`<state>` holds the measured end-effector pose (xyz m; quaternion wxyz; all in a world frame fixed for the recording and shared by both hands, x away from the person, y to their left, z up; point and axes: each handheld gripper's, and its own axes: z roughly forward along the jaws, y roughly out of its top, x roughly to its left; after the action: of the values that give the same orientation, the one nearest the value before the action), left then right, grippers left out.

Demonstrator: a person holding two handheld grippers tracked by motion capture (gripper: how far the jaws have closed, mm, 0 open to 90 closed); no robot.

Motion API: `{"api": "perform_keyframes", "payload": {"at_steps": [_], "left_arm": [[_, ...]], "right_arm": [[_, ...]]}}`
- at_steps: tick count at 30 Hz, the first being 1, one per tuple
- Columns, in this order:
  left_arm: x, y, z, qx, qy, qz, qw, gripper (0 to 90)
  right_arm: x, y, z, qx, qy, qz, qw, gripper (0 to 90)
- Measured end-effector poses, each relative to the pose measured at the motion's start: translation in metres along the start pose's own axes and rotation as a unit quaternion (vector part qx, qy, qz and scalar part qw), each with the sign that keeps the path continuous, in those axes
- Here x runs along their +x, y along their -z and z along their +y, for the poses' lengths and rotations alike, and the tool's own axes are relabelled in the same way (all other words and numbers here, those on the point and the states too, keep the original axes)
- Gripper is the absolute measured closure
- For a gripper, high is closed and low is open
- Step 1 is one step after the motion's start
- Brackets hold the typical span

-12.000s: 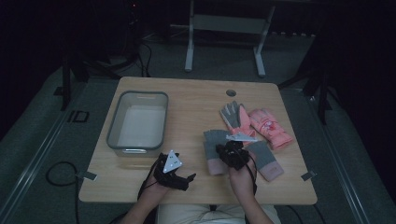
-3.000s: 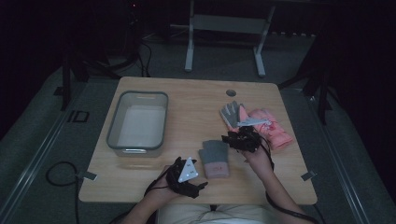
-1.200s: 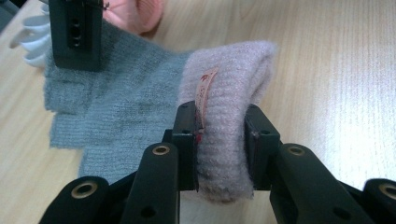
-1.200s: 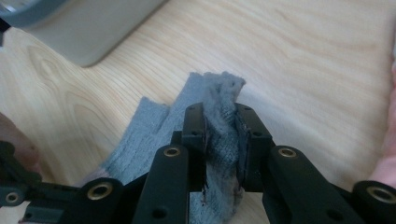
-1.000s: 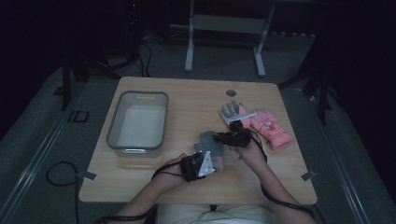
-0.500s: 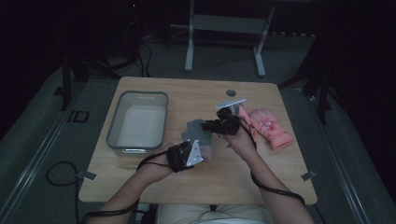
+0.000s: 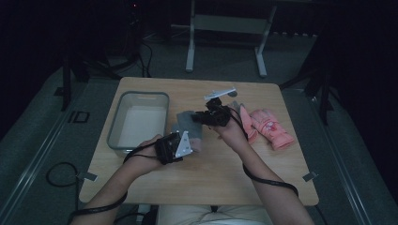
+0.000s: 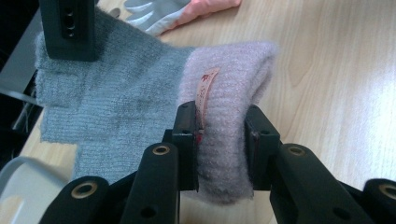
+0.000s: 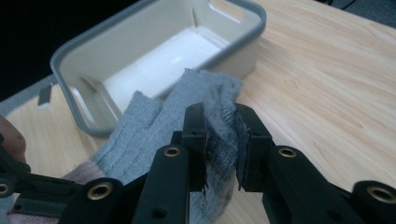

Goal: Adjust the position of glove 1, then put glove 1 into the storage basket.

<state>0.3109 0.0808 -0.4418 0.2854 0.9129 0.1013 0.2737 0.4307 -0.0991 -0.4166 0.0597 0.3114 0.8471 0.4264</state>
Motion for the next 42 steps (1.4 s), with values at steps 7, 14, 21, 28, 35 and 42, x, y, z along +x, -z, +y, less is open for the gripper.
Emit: {"api": "perform_keyframes", "payload": {"at_steps": [7,14,21,28,35,42], "left_arm": [[0.015,0.015,-0.009,0.005,0.000,0.006,1.0000,70.2],[0.026,0.025,-0.024,0.014,-0.002,0.009,0.9999,70.2],[0.037,0.034,-0.041,0.023,-0.001,0.008,0.9997,70.1],[0.053,0.043,-0.061,0.039,0.005,0.007,0.9992,70.2],[0.069,0.044,-0.085,0.059,0.016,-0.001,0.9982,70.1],[0.083,0.028,-0.113,0.084,0.024,-0.015,0.9961,70.0]], "right_arm": [[0.010,-0.007,0.019,-0.010,0.005,0.006,0.9999,76.5],[0.019,-0.020,0.035,-0.015,-0.001,0.020,0.9997,76.5],[0.031,-0.041,0.048,-0.016,-0.001,0.027,0.9995,76.4],[0.042,-0.062,0.063,-0.014,0.004,0.026,0.9996,76.4],[0.051,-0.084,0.075,-0.010,0.006,0.030,0.9995,76.5],[0.052,-0.129,0.077,0.008,-0.004,0.027,0.9996,76.4]]}}
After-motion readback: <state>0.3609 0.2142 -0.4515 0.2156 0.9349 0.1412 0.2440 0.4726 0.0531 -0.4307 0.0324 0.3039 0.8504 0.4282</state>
